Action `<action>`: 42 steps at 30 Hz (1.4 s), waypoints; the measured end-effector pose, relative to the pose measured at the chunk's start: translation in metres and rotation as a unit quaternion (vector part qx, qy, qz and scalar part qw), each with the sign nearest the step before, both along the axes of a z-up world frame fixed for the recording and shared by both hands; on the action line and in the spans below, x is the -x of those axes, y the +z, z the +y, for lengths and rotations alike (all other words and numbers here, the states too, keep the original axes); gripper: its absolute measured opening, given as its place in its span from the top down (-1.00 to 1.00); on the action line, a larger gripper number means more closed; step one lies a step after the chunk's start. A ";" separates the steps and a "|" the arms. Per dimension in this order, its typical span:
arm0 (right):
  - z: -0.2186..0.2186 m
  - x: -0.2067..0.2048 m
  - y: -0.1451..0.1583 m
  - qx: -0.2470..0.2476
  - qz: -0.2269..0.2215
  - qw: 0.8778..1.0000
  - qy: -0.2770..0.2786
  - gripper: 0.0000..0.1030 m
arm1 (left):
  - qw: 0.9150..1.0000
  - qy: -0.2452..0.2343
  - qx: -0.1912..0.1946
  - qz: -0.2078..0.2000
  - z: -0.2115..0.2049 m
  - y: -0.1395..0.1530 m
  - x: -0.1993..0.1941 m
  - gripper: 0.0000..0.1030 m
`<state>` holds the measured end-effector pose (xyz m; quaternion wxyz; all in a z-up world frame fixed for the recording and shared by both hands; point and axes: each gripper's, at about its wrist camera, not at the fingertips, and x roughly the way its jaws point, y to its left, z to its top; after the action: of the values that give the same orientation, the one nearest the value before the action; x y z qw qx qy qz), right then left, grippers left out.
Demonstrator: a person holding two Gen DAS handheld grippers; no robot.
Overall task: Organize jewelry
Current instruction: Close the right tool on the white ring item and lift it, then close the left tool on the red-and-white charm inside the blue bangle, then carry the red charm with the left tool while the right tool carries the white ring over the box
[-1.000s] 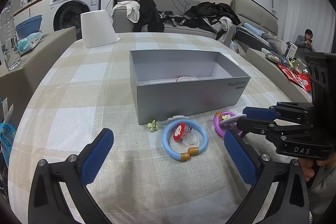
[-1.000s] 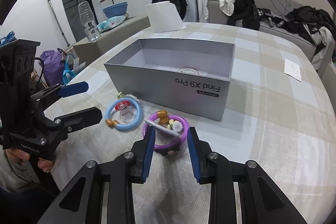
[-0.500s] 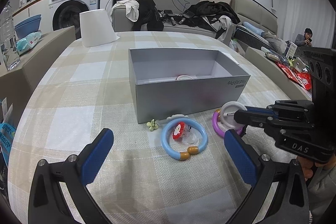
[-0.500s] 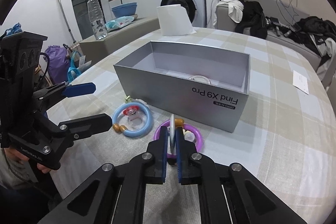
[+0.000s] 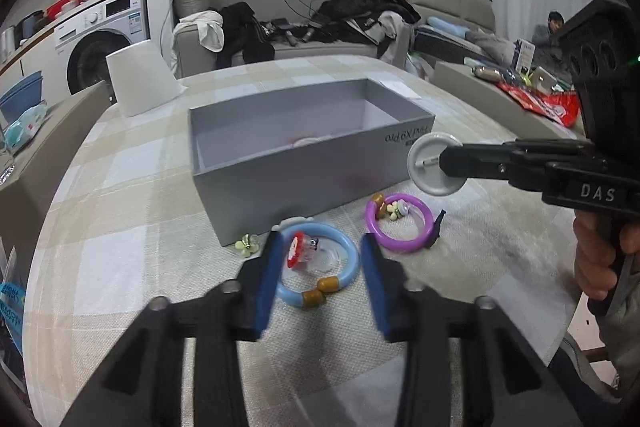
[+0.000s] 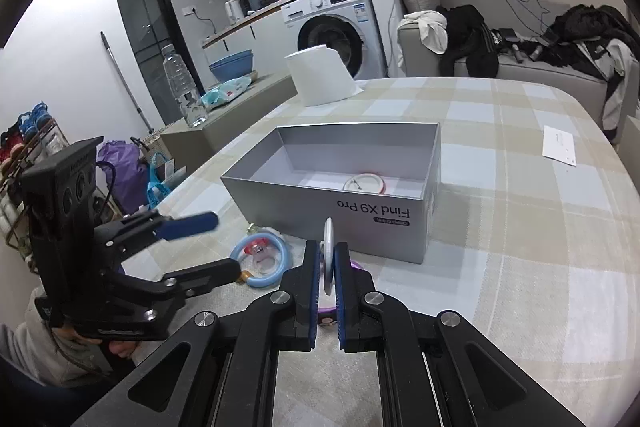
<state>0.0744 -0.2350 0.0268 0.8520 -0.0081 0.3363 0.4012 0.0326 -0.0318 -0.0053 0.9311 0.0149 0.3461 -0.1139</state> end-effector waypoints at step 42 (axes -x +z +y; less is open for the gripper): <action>-0.008 0.003 0.040 -0.046 -0.027 0.999 -0.008 0.88 | 0.997 0.032 0.006 -0.064 0.007 0.052 -0.011 0.77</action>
<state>0.0713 -0.2428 0.0669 0.8634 0.0229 0.2939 0.4095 0.0431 -0.0247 0.0472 0.9546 0.0052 0.2856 -0.0847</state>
